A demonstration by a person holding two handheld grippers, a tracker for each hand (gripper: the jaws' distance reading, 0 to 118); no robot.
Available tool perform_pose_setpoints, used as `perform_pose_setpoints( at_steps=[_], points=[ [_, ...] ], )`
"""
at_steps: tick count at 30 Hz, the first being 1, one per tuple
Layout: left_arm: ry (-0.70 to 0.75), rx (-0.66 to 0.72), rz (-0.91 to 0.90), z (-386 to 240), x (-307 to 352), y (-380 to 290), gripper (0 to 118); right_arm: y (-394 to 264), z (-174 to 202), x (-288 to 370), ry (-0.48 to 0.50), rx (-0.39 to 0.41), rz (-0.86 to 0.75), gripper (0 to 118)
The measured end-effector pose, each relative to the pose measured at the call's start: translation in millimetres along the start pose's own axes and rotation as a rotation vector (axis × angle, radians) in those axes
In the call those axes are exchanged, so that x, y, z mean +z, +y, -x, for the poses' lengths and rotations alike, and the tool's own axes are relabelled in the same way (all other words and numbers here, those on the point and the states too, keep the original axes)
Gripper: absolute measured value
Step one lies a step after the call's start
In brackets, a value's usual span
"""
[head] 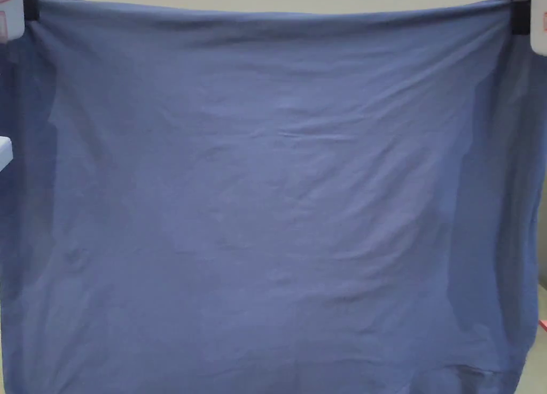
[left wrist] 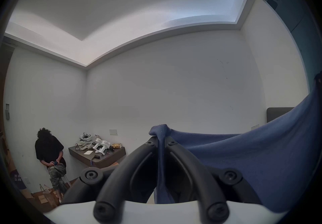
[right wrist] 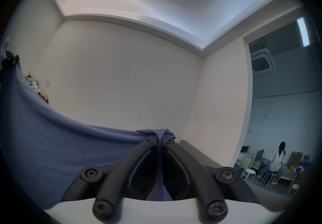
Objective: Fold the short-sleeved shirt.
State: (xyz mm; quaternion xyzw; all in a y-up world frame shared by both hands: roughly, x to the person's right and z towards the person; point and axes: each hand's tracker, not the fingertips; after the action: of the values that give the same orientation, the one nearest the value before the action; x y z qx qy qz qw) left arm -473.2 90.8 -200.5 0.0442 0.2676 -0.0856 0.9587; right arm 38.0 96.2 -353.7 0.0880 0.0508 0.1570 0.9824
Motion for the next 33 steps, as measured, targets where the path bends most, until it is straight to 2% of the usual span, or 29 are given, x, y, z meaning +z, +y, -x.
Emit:
perform_pose_setpoints(
  at_steps=[5,7,8,9,13,15,16,19,25,31,33],
  points=[
    [0.005,-0.014,0.073,-16,-59,-9,5,-5,15,-58,-0.007,0.046,0.005,7],
    [-0.019,0.074,0.119,-19,-73,-15,5,-11,20,-71,-0.015,0.015,0.001,7],
    [-0.017,0.090,0.112,-23,-80,-19,5,-16,21,-82,-0.016,-0.037,0.003,7],
    [-0.013,0.065,0.110,-23,-100,-25,5,-20,23,-95,-0.015,-0.047,0.025,7],
    [-0.024,0.042,0.135,-36,-128,-38,5,-32,38,-128,-0.030,0.016,0.063,7],
    [-0.034,0.085,0.153,-36,-139,-44,5,-40,45,-136,-0.029,0.003,0.063,7],
    [-0.023,0.110,0.148,-37,-144,-49,5,-45,48,-139,-0.029,-0.037,0.058,7],
    [-0.013,0.095,0.161,-42,-156,-64,5,-62,64,-150,-0.017,-0.022,0.089,7],
    [-0.029,0.014,0.227,-57,-177,-124,5,-125,95,-159,0.033,0.014,0.192,7],
    [-0.084,-0.083,0.362,-77,-172,-217,5,-219,120,-149,0.099,0.039,0.341,7],
    [-0.142,-0.074,0.426,-79,-156,-256,5,-257,128,-132,0.126,0.003,0.404,7]
  ],
)
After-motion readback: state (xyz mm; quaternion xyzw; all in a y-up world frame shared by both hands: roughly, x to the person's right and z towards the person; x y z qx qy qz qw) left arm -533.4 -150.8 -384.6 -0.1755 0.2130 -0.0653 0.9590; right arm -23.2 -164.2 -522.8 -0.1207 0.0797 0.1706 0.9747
